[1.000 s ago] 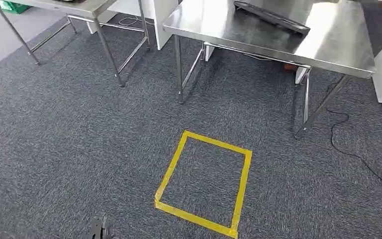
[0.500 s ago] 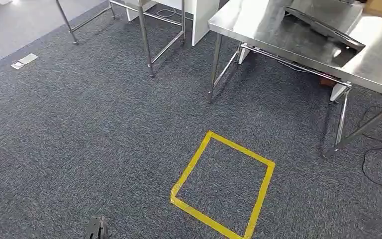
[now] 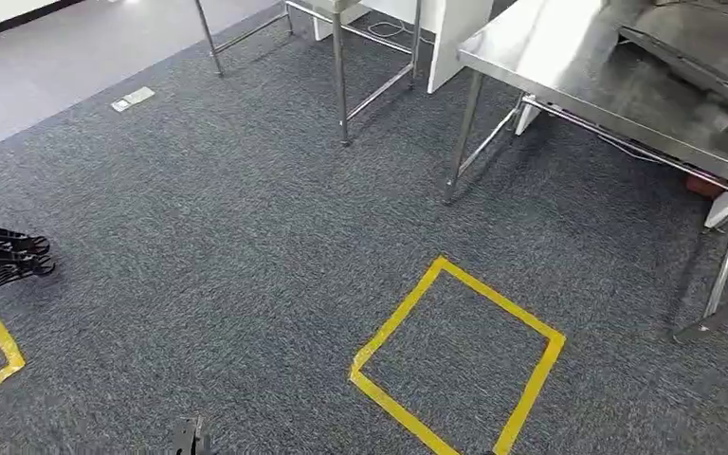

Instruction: Take the parts from the cabinet and place them on the table.

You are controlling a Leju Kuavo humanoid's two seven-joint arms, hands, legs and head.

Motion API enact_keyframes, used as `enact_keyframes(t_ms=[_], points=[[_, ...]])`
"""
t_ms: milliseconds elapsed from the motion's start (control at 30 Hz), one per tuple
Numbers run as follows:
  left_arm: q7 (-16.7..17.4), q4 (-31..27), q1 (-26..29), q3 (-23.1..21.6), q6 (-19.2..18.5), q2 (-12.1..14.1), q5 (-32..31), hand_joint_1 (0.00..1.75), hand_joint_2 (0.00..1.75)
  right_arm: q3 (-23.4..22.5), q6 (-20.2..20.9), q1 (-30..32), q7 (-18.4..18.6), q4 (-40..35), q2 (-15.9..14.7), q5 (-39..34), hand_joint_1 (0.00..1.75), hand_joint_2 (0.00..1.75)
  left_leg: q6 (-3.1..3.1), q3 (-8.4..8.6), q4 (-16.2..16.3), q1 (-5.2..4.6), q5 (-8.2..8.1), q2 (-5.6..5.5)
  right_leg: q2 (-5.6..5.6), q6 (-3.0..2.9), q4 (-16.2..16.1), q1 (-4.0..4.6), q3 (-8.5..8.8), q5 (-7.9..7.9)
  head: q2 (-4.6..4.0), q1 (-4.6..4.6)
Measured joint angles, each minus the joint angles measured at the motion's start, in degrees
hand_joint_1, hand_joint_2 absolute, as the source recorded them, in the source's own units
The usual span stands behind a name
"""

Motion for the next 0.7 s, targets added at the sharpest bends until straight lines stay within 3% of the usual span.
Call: enact_keyframes(t_ms=[33, 67, 100, 133, 167, 233, 267, 300, 333, 400, 433, 467, 533, 567, 600, 633, 700], points=[[0.0, 0.0, 0.0, 0.0, 0.0, 0.1, 0.0, 0.00, 0.00, 0.0, 0.0, -0.1, 0.0, 0.0, 0.1, 0.0, 0.00, 0.00, -0.22, 2.99, -5.3, 0.28, 2.53, 0.73, -0.65, 0.04, 0.1, -0.11, 0.08, -0.04, 0.00, 0.04], [0.0, 0.0, -0.1, 0.0, 0.0, 0.1, 0.0, 0.00, 0.00, 0.0, 0.0, -0.2, 0.0, 0.0, 0.1, 0.0, 0.00, 0.00, -0.42, 5.85, -10.3, 0.42, 4.52, 2.29, -1.13, 0.43, 0.3, -0.14, 0.12, -0.28, 0.00, 0.00], [0.0, 0.0, -0.3, 0.0, 0.0, -0.1, 0.0, 0.00, 0.00, 0.0, 0.0, -0.2, 0.0, 0.0, -0.1, 0.0, 0.00, 0.00, -0.67, 7.46, -13.5, 0.27, 4.39, 5.21, -1.56, 0.72, 0.4, 0.30, -0.01, -0.47, 0.00, -0.17], [0.0, 0.0, -0.5, 0.0, 0.0, 0.0, 0.0, 0.00, 0.00, 0.0, 0.0, -0.2, 0.0, 0.0, 0.0, 0.0, 0.00, 0.00, 0.30, 7.41, -14.0, 0.07, 4.87, 4.03, -2.03, 1.19, 0.9, 0.79, -0.24, -0.75, 0.00, -0.28], [0.0, 0.0, -0.5, 0.0, 0.0, 0.0, 0.0, 0.00, 0.00, 0.0, 0.0, -0.2, 0.0, 0.0, 0.0, 0.1, 0.00, 0.00, 0.89, 7.09, -13.9, -0.15, 4.78, 3.44, -2.55, 1.37, 0.8, 0.80, -0.02, -0.70, 0.00, 0.33], [0.0, 0.0, -0.2, 0.0, 0.0, 0.0, 0.0, 0.00, 0.00, 0.0, 0.1, -0.3, -0.1, 0.0, 0.0, 0.2, 0.00, 0.00, 1.78, 6.74, -13.9, -0.69, 4.91, 2.30, -3.70, 1.66, 0.6, 0.62, 0.14, -0.62, 0.00, 0.31], [0.0, 0.0, -0.2, 0.0, 0.0, 0.1, 0.0, 0.00, 0.00, 0.0, 0.1, -0.4, -0.1, 0.0, 0.0, 0.3, 0.00, 0.00, 2.45, 6.79, -14.2, -0.32, 5.32, 1.62, -3.32, 2.09, 0.9, 0.27, -0.19, -1.12, 0.00, 0.31], [0.0, 0.0, -0.2, 0.0, 0.0, 0.0, -0.1, 0.00, 0.00, 0.0, 0.1, -0.4, -0.2, 0.0, 0.0, 0.4, 0.00, 0.00, 2.74, 6.68, -14.3, -0.24, 5.46, 1.08, -0.48, 2.03, 2.5, 0.09, -0.84, -2.41, 0.00, 0.52], [-0.1, 0.0, -0.3, 0.0, 0.1, 0.0, 0.0, 0.00, 0.00, 0.0, 0.1, -0.4, -0.2, 0.0, 0.0, 0.4, 0.00, 0.00, 3.23, 6.52, -14.3, -0.23, 5.64, 0.57, 1.56, 1.60, 6.3, 0.03, -2.37, -4.57, 0.00, 0.55], [-0.2, 0.0, -0.3, 0.0, 0.1, -0.1, 0.0, 0.00, 0.00, 0.0, 0.1, 0.0, -0.2, 0.0, 0.0, 0.4, 0.00, 0.00, 3.63, 6.14, -14.3, -0.26, 5.86, -0.96, 3.03, 1.12, 16.1, 0.05, -6.75, -8.51, 0.00, 0.68], [-0.2, 0.0, -0.2, 0.0, 0.2, -0.2, 0.1, 0.00, 0.00, 0.0, 0.1, 0.2, -0.2, 0.0, 0.0, 0.4, 0.00, 0.00, 3.75, 5.97, -14.2, -0.30, 5.96, -1.80, 3.23, 1.24, 19.5, 0.06, -8.35, -9.30, 0.00, 0.88], [-0.2, 0.0, -0.1, 0.0, 0.2, -0.2, 0.1, 0.00, 0.00, 0.0, 0.1, 0.2, -0.2, 0.0, -0.1, 0.5, 0.00, 0.00, 3.78, 5.91, -14.2, -0.32, 6.06, -2.56, 3.33, 1.48, 19.8, 0.05, -8.53, -8.92, 0.00, 0.87], [-0.2, 0.0, 0.1, 0.0, 0.4, -0.2, 0.2, 0.00, 0.00, 0.0, 0.1, 0.1, -0.2, 0.0, -0.1, 0.7, 0.00, 0.00, 3.53, 5.90, -14.2, -0.30, 6.32, -4.14, 3.68, 2.32, 12.9, 0.06, -5.16, -5.63, 0.00, 0.90], [-0.2, 0.0, 0.0, 0.0, 0.5, -0.3, 0.4, 0.00, 0.00, 0.0, 0.1, 0.1, -0.2, 0.0, -0.1, 1.0, 0.00, 0.00, 3.30, 5.91, -14.2, -0.24, 6.48, -4.96, 4.80, 2.63, 7.1, 0.04, -2.30, -3.39, 0.00, 0.90], [-0.2, 0.0, 0.0, 0.1, 0.6, -0.4, 0.8, 0.00, 0.00, 0.0, 0.1, 0.0, -0.2, 0.0, -0.1, 1.3, 0.00, 0.00, 3.02, 5.78, -14.2, -0.09, 6.66, -5.63, 7.90, 2.51, 2.2, -0.09, 0.10, -1.85, 0.00, 0.96], [-0.2, 0.0, -0.1, 0.2, 0.7, -0.4, 0.9, 0.00, 0.00, 0.0, 0.1, 0.0, -0.2, 0.0, -0.2, 1.4, 0.00, 0.00, 2.66, 5.52, -14.1, -0.45, 6.82, -6.21, 8.93, 2.21, 0.9, 0.03, 0.33, -1.95, 0.00, 0.92], [-0.2, 0.0, 0.0, 0.6, 0.7, -0.5, 0.9, 0.00, 0.00, 0.0, 0.2, 0.0, -0.2, 0.1, -0.1, 1.5, 0.00, 0.00, 1.89, 5.18, -14.4, -0.12, 7.38, -7.30, 7.66, 2.00, 1.1, 0.34, 0.28, -1.69, 0.00, 0.90]])
